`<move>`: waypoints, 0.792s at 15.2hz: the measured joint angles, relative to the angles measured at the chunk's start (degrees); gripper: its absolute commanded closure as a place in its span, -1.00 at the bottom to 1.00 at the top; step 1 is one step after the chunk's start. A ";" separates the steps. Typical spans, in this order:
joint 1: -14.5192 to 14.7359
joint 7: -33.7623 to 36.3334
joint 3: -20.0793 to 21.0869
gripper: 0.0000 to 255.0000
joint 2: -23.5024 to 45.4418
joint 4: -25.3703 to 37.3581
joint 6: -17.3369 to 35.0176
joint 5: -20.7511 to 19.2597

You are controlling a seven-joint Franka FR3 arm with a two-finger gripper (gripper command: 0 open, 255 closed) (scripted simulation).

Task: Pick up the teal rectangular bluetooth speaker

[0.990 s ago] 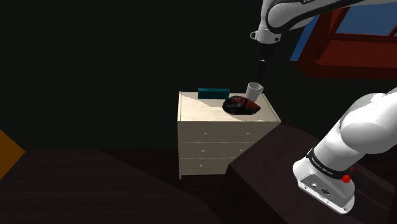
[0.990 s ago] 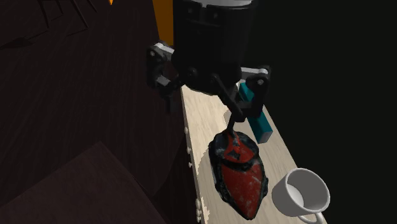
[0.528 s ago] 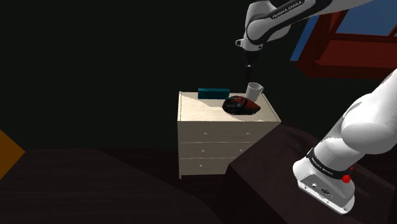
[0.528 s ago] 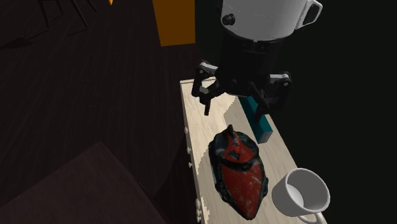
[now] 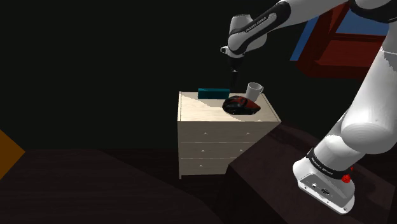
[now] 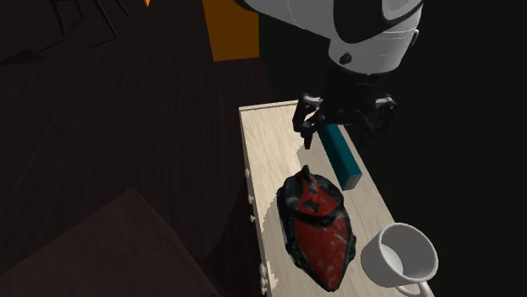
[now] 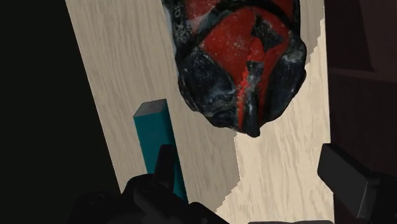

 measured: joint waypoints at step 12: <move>-1.37 -10.37 3.44 -1.00 20.25 18.19 4.64 1.64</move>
